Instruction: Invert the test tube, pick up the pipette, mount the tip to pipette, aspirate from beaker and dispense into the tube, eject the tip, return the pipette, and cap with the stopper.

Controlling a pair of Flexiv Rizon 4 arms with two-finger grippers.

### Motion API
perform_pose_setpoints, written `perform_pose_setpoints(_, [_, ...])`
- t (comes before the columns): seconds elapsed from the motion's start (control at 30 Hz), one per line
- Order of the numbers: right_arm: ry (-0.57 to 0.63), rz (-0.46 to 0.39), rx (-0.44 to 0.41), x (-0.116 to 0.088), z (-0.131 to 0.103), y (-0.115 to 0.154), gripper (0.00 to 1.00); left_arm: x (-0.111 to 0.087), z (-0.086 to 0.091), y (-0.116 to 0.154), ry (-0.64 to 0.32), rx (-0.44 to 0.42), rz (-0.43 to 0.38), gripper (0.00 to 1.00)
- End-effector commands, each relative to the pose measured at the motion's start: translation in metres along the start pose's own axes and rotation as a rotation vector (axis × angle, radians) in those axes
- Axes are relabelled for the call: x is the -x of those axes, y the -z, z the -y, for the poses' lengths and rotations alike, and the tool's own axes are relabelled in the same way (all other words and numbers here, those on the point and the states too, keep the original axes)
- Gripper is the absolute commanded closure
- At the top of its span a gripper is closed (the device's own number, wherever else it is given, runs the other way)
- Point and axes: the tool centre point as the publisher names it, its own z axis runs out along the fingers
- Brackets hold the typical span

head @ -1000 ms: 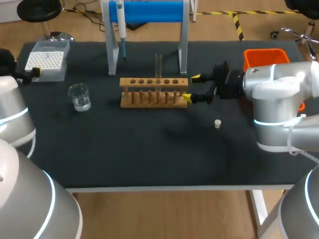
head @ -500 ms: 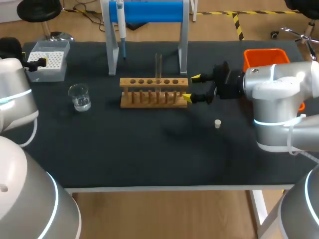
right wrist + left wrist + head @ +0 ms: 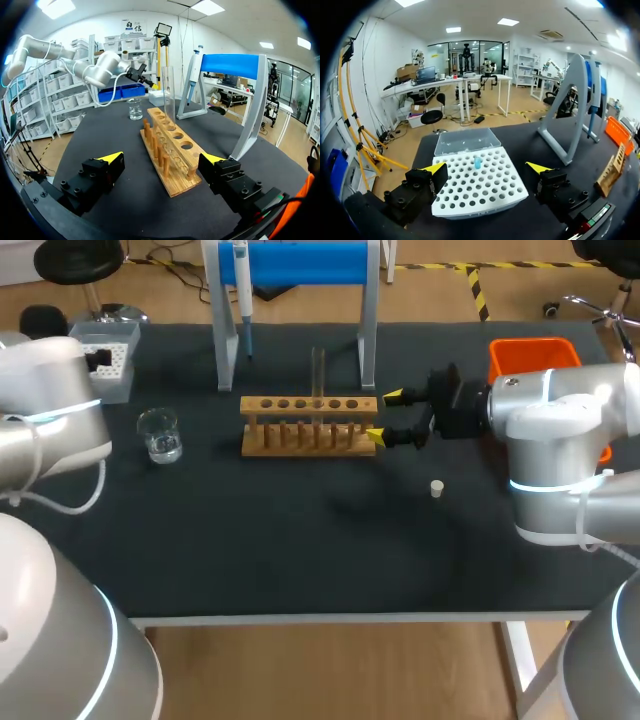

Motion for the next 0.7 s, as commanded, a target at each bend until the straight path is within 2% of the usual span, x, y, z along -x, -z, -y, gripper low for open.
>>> perform_pose_setpoints(0.03, [0.000,0.000,0.001,0.000,0.000,0.000,0.00,-0.003,0.004,-0.007,0.004,0.025,0.005,0.02])
perform_pose_setpoints(0.13, [0.000,0.000,0.001,0.000,0.000,0.000,0.00,-0.004,0.005,-0.008,0.008,0.029,0.005,0.02])
perform_pose_setpoints(0.23, [0.000,0.000,0.001,0.000,0.000,0.000,0.00,-0.006,0.005,-0.010,0.008,0.033,0.006,0.14])
perform_pose_setpoints(0.33, [0.000,0.000,0.001,0.000,0.000,0.000,0.00,-0.006,0.004,-0.012,0.010,0.042,0.009,0.15])
perform_pose_setpoints(0.37, [0.000,0.000,0.001,0.000,0.000,0.000,0.00,-0.006,0.004,-0.012,0.012,0.043,0.010,0.27])
perform_pose_setpoints(0.4, [0.000,0.000,0.001,0.000,0.000,0.000,0.00,-0.005,0.003,-0.012,0.014,0.044,0.011,0.34])
perform_pose_setpoints(0.53, [0.000,0.000,0.001,0.000,0.000,0.000,0.00,-0.006,0.004,-0.015,0.018,0.051,0.013,0.29])
perform_pose_setpoints(0.7, [0.000,0.000,0.001,0.000,0.000,0.000,0.00,-0.006,0.004,-0.018,0.028,0.061,0.016,0.32])
